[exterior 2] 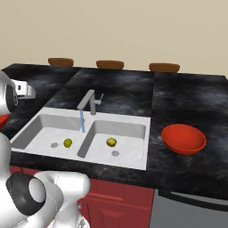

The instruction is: Pick the pears from the sink and place them in one bowl. Place the mushroom in the other bowl. Then turn off the sink faucet.

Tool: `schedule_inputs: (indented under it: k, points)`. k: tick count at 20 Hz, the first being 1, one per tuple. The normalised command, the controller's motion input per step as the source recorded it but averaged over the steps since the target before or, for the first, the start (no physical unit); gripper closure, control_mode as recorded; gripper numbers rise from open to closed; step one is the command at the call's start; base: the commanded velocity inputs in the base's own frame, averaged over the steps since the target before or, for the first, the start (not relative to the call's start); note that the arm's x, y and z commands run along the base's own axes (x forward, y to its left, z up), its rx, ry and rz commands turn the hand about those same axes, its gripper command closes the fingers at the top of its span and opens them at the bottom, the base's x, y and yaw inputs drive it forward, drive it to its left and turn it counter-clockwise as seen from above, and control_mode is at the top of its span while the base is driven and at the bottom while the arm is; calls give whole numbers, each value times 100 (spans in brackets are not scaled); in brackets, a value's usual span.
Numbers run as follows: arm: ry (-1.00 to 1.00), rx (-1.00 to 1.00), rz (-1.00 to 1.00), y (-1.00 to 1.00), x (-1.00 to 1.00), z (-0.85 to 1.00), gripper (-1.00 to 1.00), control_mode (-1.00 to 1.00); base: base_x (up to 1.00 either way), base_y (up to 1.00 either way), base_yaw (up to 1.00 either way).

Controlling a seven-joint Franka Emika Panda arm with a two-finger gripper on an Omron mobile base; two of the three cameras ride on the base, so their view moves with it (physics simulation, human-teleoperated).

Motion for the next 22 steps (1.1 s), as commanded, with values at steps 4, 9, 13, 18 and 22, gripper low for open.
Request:
schedule_inputs:
  k: [4, 9, 13, 18, 22]
  points:
    - [13, 0, -9, -51, -5, -8, -100, -100, 0, 0, 0]
    - [14, 0, -2, -45, -4, -29, -100, -100, 0, 0, 0]
    - [10, 0, -1, -42, -9, -40, -100, -100, 0, 0, 0]
    - [8, -4, -5, -19, -3, -38, -100, -100, 0, 0, 0]
    - [9, -7, -7, -7, -2, -35, -100, -100, 0, 0, 0]
